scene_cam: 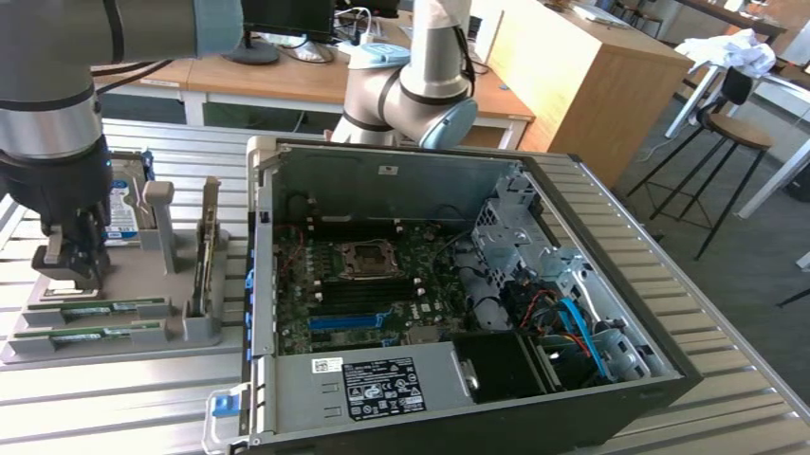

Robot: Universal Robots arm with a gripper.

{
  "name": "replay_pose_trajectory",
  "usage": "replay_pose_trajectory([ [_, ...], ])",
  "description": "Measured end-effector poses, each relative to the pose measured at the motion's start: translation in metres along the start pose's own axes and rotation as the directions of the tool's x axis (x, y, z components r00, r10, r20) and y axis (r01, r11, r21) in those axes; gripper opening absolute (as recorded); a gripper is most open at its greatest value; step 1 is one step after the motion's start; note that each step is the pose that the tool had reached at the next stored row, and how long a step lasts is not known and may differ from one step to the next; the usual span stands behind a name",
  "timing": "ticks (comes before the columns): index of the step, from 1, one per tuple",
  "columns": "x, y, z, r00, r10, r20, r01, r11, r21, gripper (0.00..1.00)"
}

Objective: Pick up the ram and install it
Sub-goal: 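Pick up the ram and move it above insertion slot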

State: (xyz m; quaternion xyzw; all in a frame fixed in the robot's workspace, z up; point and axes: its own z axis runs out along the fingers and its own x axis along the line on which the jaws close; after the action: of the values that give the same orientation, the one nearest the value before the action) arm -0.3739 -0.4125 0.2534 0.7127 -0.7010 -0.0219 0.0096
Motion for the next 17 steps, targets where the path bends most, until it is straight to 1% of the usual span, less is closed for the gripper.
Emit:
replay_pose_trajectory([
  [10, 0.013, 0.0002, -0.0002, 1.0000, 0.000, -0.0001, 0.000, 1.0000, -0.0002, 0.36],
  [14, 0.015, 0.0003, -0.0002, 1.0000, 0.000, -0.0001, 0.000, 1.0000, -0.0002, 0.36],
  [17, 0.015, 0.0003, -0.0002, 1.0000, 0.000, 0.0000, 0.000, 1.0000, -0.0002, 0.36],
])
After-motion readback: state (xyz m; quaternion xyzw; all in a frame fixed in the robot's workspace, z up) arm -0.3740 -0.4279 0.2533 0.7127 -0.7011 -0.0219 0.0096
